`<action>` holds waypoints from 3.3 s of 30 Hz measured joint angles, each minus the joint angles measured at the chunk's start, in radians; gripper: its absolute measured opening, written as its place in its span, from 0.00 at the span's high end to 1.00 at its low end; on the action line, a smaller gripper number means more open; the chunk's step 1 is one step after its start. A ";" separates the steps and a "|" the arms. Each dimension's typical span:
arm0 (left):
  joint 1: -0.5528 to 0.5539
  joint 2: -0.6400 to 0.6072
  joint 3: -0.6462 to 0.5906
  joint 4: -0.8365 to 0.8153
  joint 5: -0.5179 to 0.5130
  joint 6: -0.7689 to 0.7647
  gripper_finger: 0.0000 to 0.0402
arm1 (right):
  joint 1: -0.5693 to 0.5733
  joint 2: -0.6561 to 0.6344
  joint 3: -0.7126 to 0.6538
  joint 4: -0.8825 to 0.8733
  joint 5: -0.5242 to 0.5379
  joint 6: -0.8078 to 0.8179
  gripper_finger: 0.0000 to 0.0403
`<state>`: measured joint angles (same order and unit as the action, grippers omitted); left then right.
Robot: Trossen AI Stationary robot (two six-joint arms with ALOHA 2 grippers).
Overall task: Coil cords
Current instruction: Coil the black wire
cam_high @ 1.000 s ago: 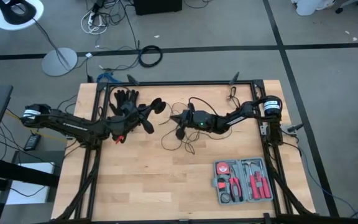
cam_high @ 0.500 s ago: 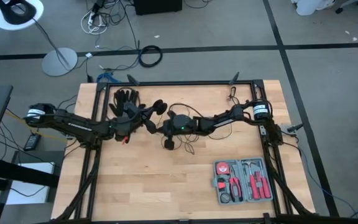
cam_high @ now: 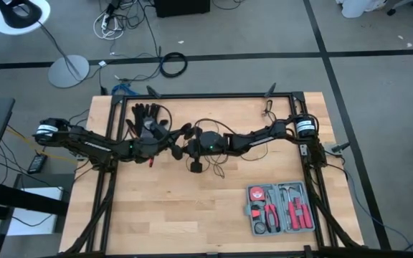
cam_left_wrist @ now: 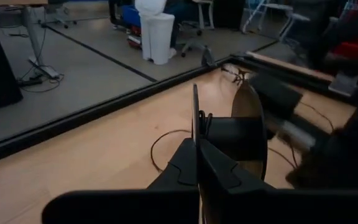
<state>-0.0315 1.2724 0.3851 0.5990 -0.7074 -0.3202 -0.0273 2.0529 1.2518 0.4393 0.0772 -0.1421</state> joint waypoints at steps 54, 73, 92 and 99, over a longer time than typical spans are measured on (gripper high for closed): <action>0.002 0.000 -0.002 0.062 0.130 -0.111 1.00 | -0.084 -0.143 -0.001 -0.153 -0.431 0.064 1.00; 0.005 -0.001 0.001 0.099 0.072 -0.102 1.00 | -0.025 -0.141 -0.001 -0.348 -0.204 0.062 0.96; -0.004 -0.111 -0.037 -0.073 -0.109 -0.104 1.00 | -0.037 -0.243 -0.244 -0.320 -0.102 0.173 0.99; -0.019 -0.143 -0.049 -0.071 -0.108 -0.102 1.00 | -0.061 -0.381 -0.580 0.171 -0.035 0.275 0.96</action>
<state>-0.0504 1.1294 0.3359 0.5285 -0.8152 -0.4224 -0.0879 1.6716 0.6722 0.6105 0.0419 0.1327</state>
